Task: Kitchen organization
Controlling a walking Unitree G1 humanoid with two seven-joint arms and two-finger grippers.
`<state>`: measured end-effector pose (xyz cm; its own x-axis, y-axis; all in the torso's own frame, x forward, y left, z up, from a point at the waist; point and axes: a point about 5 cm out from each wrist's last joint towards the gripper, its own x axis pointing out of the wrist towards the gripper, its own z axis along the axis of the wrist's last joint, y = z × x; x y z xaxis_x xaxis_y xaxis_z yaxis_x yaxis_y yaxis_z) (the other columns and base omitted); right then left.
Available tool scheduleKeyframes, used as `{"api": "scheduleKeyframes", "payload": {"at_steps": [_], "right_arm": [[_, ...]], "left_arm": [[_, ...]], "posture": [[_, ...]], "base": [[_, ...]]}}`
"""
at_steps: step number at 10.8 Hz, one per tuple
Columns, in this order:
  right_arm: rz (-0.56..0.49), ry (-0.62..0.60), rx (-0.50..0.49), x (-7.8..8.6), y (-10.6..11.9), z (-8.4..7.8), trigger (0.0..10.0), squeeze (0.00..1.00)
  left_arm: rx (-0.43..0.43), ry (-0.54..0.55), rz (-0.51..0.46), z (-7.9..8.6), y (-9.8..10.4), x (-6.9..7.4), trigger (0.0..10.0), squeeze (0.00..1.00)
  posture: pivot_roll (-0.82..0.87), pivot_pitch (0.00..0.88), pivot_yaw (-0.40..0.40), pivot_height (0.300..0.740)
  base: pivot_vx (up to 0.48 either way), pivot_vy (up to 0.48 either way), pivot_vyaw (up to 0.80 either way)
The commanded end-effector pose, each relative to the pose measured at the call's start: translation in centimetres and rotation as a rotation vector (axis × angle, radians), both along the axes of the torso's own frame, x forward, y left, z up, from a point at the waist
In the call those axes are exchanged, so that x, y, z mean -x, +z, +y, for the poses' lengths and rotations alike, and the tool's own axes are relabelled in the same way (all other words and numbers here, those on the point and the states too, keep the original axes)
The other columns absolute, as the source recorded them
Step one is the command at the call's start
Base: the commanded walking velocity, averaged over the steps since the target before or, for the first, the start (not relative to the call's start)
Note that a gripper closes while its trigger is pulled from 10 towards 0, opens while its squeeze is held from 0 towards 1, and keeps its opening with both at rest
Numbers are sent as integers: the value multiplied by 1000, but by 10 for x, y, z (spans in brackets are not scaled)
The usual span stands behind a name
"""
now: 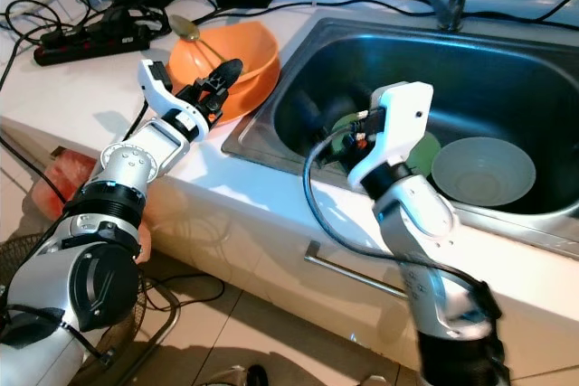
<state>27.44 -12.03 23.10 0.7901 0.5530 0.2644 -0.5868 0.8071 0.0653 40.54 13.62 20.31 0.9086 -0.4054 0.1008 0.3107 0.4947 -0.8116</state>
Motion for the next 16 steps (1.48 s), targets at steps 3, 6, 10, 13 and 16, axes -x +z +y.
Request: {"api": "scheduleKeyframes", "payload": {"at_steps": [3,6,10,13,16], "right_arm": [[24,162,80,15,-5,2,10000,0],[46,214,133,22,-10,2,10000,0],[49,220,159,23,-11,-2,10000,0],[51,225,164,21,-12,-1,10000,0],[49,233,167,19,-12,0,10000,0]], "left_arm": [[29,10,-21,8,9,-3,10000,0],[103,26,8,10,11,-5,10000,0],[215,51,33,14,9,-5,196,0],[281,59,51,11,5,-3,10000,0],[321,65,82,9,0,-2,5255,0]], "posture": [[-61,123,161,740],[-59,121,170,740],[-55,123,162,740],[-49,122,156,740],[-44,118,149,740]], "base": [[0,0,0],[0,0,0],[0,0,0],[0,0,0],[0,0,0]]}}
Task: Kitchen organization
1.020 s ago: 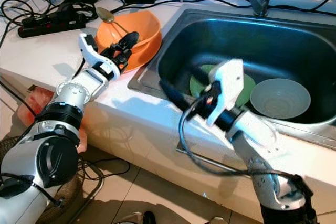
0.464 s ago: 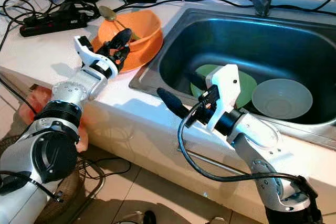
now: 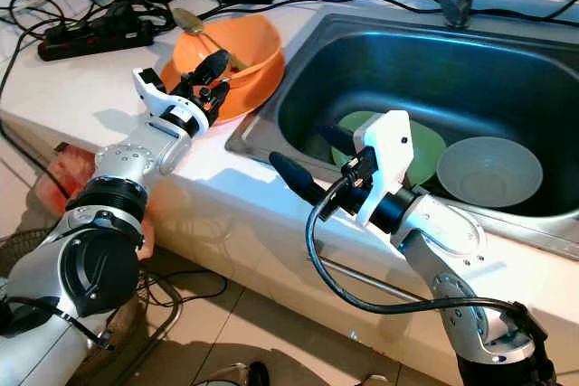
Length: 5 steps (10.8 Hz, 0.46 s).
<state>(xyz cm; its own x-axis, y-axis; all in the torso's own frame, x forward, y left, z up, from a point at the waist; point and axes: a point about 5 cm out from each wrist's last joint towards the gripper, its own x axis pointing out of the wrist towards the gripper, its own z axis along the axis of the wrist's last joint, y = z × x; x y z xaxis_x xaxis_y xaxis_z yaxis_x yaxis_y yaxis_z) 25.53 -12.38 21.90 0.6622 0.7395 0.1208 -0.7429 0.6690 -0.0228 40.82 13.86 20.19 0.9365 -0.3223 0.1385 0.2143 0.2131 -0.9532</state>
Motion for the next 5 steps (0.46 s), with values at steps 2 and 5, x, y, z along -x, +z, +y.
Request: {"api": "scheduleKeyframes", "payload": {"at_steps": [2,5], "right_arm": [[2,28,2,-1,-1,5,10000,0],[-4,30,-1,-2,0,6,10000,0]], "left_arm": [[29,29,28,8,-4,1,0,0],[25,28,43,9,-9,2,0,0]], "posture": [[-40,116,145,740],[-38,108,149,740]], "base": [[0,0,0],[0,0,0]]}}
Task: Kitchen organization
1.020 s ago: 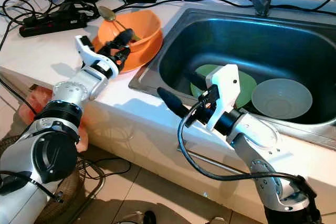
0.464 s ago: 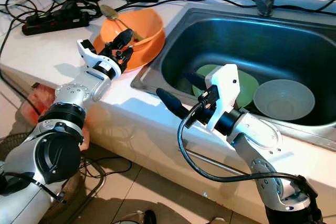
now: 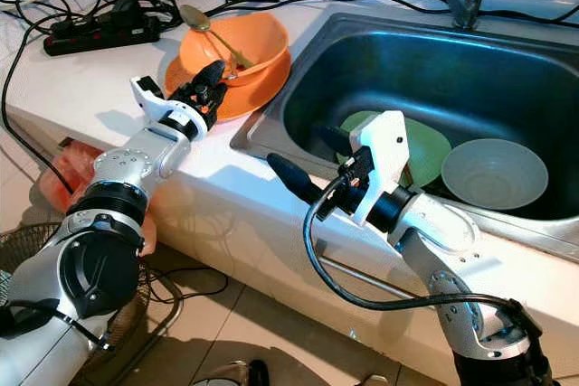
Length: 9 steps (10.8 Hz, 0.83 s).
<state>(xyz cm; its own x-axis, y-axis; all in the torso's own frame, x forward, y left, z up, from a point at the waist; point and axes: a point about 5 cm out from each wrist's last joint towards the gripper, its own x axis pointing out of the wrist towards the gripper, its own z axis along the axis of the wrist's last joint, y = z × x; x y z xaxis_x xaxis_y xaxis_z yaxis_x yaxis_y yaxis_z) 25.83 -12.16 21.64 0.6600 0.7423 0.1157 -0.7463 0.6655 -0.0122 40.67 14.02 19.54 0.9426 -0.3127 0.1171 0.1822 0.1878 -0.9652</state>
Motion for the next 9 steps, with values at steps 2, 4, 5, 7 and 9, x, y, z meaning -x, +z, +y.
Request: {"api": "scheduleKeyframes", "payload": {"at_steps": [2,4,5,7,9], "right_arm": [[-18,29,2,1,2,6,10000,0],[-20,28,2,0,2,6,10000,0],[-21,30,1,0,2,7,10000,0],[-22,28,1,0,1,8,10000,0],[-20,25,4,0,-1,8,10000,0]], "left_arm": [[-35,-4,8,3,1,0,10000,0],[-37,-25,3,-2,4,-1,10000,0],[-36,-33,5,-5,5,-2,10000,0],[-21,-41,1,-9,8,-3,10000,0],[49,-75,-24,-15,18,-4,10000,0]], "posture": [[-39,107,150,740],[-39,105,151,740],[-40,104,153,740],[-43,104,157,740],[-44,103,161,740]], "base": [[0,0,0],[0,0,0],[0,0,0],[0,0,0],[0,0,0]]}}
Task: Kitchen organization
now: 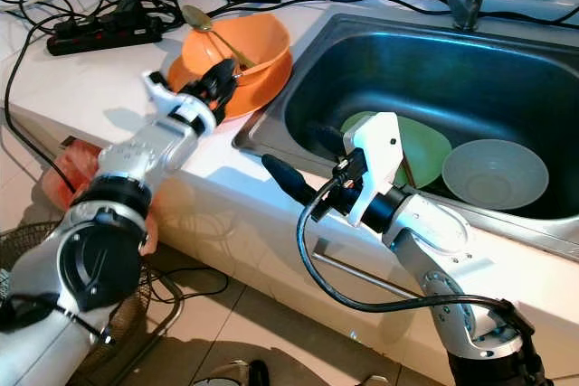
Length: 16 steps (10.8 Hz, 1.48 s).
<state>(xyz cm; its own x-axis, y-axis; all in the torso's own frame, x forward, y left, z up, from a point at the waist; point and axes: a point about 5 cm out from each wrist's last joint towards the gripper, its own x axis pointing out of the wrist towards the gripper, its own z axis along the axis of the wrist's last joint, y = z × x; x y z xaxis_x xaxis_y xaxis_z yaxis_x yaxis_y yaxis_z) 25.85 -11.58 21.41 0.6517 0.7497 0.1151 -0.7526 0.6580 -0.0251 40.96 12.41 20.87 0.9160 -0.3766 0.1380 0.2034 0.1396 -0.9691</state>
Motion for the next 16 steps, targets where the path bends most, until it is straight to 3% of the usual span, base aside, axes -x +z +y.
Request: {"api": "scheduleKeyframes", "payload": {"at_steps": [1,3,4,16], "right_arm": [[-11,15,-3,0,1,3,10000,0],[-14,13,-1,0,1,4,10000,0],[-15,11,-1,1,0,4,10000,0],[-22,-1,-2,-3,-2,4,10000,0]], "left_arm": [[24,-11,-6,-2,4,-1,10000,0],[35,-19,1,-3,1,0,9412,0],[39,-19,13,-4,0,0,0,0],[54,13,14,1,6,-2,0,0]], "posture": [[-46,101,164,740],[-49,101,170,740],[-48,100,170,740],[-35,95,163,740]], "base": [[0,0,0],[0,0,0],[0,0,0],[0,0,0]]}}
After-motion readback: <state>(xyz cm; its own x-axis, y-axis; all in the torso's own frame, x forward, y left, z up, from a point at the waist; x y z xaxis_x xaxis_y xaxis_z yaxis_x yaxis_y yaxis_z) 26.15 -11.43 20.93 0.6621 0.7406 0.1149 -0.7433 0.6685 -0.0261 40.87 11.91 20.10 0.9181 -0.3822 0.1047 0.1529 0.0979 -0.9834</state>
